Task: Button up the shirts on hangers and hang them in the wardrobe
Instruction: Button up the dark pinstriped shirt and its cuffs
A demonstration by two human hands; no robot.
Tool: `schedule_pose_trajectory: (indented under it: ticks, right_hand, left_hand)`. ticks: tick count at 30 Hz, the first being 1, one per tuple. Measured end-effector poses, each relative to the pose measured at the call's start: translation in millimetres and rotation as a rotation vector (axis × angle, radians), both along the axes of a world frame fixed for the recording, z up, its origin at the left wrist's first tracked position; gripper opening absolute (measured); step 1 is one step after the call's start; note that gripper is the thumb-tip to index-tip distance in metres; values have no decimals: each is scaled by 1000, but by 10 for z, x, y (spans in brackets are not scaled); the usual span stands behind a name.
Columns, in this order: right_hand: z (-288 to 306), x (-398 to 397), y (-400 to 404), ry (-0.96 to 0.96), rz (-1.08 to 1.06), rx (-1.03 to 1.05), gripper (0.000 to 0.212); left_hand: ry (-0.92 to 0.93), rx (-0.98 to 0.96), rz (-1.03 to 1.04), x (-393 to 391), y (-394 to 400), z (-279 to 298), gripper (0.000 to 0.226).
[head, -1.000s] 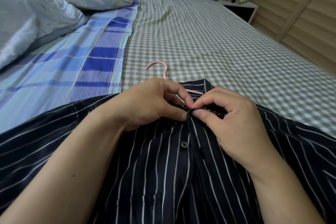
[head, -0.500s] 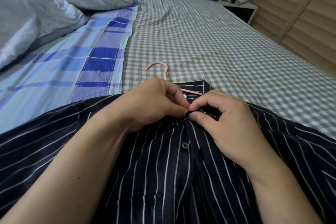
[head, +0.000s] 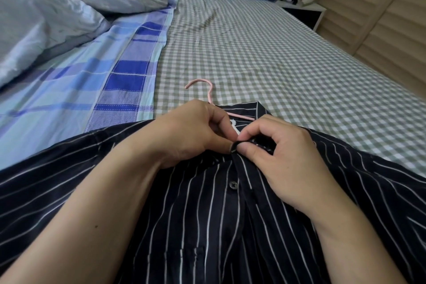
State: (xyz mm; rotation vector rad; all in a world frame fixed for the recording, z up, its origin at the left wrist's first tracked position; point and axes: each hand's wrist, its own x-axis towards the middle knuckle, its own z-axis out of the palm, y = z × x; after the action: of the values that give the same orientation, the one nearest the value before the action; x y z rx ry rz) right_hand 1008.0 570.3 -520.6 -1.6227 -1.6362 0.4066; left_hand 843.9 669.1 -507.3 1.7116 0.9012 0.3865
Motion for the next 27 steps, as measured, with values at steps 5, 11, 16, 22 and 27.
schedule_pose_trajectory:
  ticks: [5, 11, 16, 22, 27]
  right_hand:
    - [-18, 38, 4, -60, 25, 5, 13]
    - [-50, 30, 5, -155, 14, 46, 11]
    - [-40, 57, 17, -103, 0, -4, 10]
    - [22, 136, -11, 74, 33, -140, 20]
    - [3, 108, -7, 46, -20, -93, 20]
  left_hand:
    - [-4, 15, -10, -2, -12, 17, 15]
    - [-40, -36, -114, -75, 13, 62, 21]
    - [-16, 0, -113, -54, 13, 40, 23]
    - [-20, -6, -106, -45, 11, 31, 23]
    - [-37, 3, -111, -30, 17, 18, 23]
